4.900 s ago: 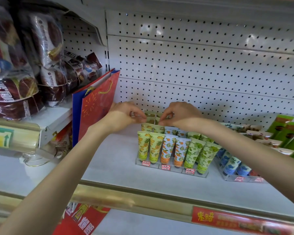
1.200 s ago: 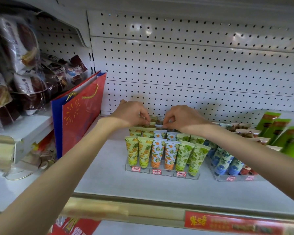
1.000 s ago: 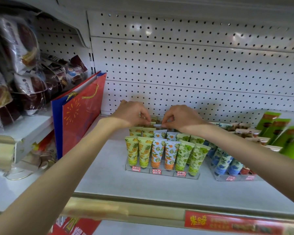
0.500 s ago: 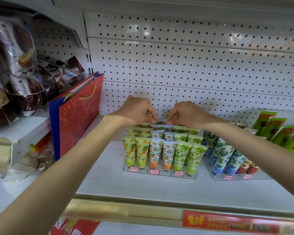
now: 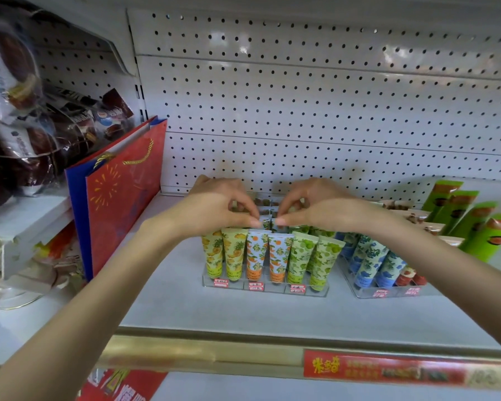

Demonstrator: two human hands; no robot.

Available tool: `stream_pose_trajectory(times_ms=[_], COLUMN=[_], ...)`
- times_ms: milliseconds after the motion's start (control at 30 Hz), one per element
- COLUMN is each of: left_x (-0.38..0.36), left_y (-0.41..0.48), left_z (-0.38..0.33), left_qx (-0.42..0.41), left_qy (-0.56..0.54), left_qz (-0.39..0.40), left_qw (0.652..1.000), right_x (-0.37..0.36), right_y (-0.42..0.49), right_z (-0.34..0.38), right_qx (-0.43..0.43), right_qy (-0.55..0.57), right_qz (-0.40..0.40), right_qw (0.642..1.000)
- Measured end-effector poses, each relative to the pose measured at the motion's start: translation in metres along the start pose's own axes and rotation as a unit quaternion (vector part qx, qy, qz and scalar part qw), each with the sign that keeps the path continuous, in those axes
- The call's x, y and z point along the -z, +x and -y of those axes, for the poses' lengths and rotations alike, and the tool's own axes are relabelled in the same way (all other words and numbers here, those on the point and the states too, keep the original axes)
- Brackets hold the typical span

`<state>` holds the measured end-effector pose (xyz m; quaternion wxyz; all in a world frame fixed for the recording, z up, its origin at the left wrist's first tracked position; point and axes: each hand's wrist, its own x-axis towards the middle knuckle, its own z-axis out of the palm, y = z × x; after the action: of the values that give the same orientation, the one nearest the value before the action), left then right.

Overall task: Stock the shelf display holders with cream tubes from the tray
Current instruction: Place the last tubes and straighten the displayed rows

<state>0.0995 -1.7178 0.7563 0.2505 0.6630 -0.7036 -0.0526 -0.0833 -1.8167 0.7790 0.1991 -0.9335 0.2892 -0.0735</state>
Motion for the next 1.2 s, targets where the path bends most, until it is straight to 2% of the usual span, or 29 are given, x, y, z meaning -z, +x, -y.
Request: stream_pose_trajectory(times_ms=[400, 700, 867, 1033, 1200], left_x=[-0.018, -0.016, -0.020, -0.032, -0.035], left_y=[-0.010, -0.006, 0.003, 0.002, 0.001], left_z=[0.007, -0.001, -0.020, -0.030, -0.030], left_qx=[-0.004, -0.002, -0.031, -0.030, -0.025], left_qy=[-0.049, -0.050, -0.010, 0.026, 0.038], left_qz=[-0.012, -0.051, -0.048, -0.025, -0.027], left_qw=[0.999, 0.997, 0.998, 0.999, 0.999], right_x=[-0.014, 0.021, 0.017, -0.005, -0.008], right_y=[-0.012, -0.015, -0.031, -0.041, -0.042], right_z=[-0.004, -0.021, -0.025, -0.024, -0.028], right_qx=[0.014, -0.045, -0.074, -0.037, -0.025], right_qy=[0.013, 0.041, -0.002, -0.044, -0.030], right_qz=[-0.021, -0.087, -0.062, -0.061, -0.081], right_qw=[1.000, 0.994, 0.995, 0.996, 0.996])
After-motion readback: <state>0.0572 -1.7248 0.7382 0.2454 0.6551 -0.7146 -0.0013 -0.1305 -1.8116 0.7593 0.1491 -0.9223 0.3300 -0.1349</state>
